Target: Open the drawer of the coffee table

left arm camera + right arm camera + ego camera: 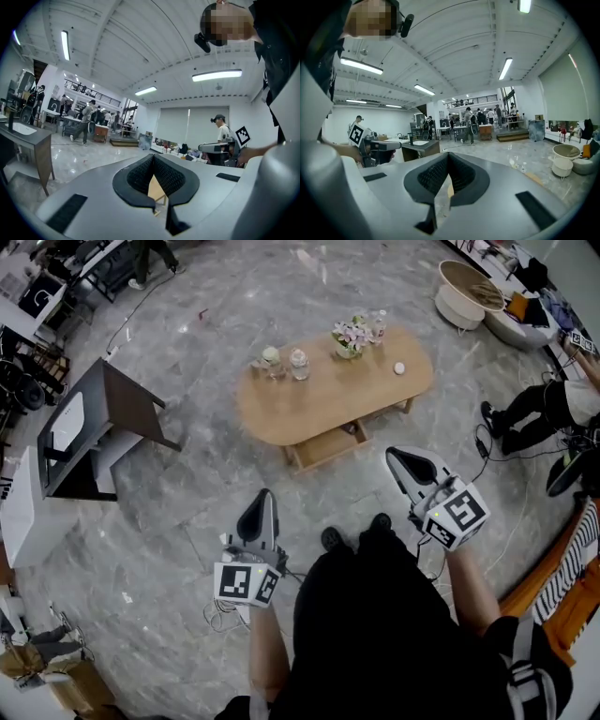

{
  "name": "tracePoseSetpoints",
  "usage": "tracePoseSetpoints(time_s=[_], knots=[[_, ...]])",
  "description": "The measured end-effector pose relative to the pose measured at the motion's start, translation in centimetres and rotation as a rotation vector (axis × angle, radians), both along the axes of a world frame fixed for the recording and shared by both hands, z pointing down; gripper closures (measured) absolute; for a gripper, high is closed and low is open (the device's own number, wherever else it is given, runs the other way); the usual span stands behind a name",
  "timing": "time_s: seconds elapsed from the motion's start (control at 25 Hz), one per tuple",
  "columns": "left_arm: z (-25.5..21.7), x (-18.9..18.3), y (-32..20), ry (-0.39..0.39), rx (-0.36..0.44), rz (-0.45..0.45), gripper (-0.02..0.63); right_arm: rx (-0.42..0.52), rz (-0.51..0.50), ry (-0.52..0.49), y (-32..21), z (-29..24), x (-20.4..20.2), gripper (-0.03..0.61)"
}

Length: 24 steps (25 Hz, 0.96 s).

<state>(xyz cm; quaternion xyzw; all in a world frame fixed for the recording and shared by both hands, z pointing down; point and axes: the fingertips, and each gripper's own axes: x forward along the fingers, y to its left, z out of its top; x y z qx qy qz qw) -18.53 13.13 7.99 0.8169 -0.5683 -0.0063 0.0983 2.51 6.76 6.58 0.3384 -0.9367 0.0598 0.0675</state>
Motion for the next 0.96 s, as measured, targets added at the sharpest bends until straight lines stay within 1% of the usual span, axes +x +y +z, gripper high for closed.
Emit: tracePoseSetpoints(time_s=[0.12,0.28,0.44,0.6,0.76,0.96], knots=[[-0.2,0.2,-0.3,-0.012,-0.005,0.003,0.6,0.004,0.0,-0.015,0.5,-0.9,-0.3,0.567],[-0.3,0.7,-0.2,-0.003,-0.011,0.019,0.6,-0.012,-0.011,-0.039,1.3,-0.9,-0.8,0.567],[0.2,1.4,-0.1,-0.018,-0.018,0.04,0.6,-0.011,-0.024,-0.025,2.0,-0.5,-1.1,0.568],[0.4,2.2,0.3,-0.013,-0.032,0.033,0.6,-0.021,-0.036,-0.025,2.5,-0.3,-0.5,0.568],[0.8,2.9,0.8,-0.027,-0.028,0.057,0.6,-0.028,-0.027,-0.027,2.8,-0.2,0.2,0.568],[1.2,3.1,1.1,-0.022,-0.028,0.047,0.6,-0.022,-0.037,-0.023,3.0,0.3,0.5,0.568]])
